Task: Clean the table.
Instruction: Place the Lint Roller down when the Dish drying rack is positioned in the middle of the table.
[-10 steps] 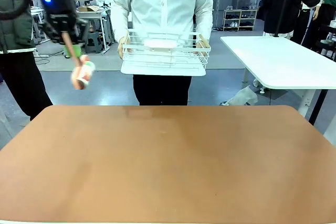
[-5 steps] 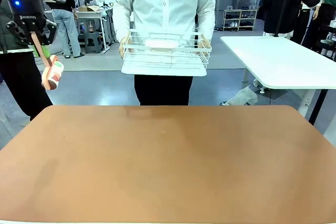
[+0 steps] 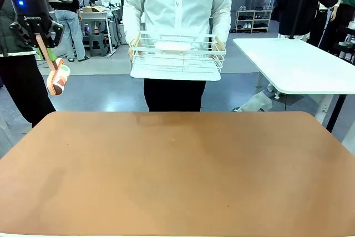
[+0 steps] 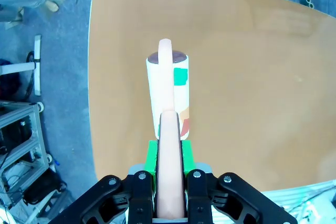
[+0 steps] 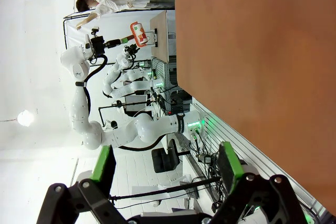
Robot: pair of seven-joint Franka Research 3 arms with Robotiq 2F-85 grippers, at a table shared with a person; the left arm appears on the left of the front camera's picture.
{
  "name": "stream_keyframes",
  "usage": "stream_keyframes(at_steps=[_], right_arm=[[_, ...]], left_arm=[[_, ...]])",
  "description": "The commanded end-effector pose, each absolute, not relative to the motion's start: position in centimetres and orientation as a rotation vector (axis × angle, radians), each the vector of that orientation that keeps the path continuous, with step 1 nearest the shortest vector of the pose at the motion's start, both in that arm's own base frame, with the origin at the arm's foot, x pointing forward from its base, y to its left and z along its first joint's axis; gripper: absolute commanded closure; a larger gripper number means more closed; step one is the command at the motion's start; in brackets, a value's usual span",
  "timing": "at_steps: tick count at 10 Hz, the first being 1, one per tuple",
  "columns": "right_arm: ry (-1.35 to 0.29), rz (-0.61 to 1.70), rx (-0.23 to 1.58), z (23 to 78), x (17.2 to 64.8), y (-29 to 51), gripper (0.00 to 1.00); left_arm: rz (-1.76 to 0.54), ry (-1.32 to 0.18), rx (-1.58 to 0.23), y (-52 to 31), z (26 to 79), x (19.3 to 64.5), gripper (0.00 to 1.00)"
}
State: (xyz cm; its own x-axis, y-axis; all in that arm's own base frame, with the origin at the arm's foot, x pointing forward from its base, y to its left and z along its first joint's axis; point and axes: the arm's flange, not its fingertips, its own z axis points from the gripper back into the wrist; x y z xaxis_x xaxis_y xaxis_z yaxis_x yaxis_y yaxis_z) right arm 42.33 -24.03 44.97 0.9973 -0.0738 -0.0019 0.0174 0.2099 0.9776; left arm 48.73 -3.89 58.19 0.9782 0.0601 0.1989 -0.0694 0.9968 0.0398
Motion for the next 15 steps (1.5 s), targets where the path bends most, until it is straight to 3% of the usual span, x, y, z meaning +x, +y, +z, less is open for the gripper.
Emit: stream_keyframes(at_steps=[1,15], right_arm=[[-0.052,-0.061,1.358,45.19,42.22,-23.95,0.0],[-0.052,-0.061,1.358,45.19,42.22,-23.95,0.0]], left_arm=[[0.066,-0.204,0.051,-3.73,58.53,48.72,0.79],[0.066,-0.204,0.051,-3.73,58.53,48.72,0.79]])
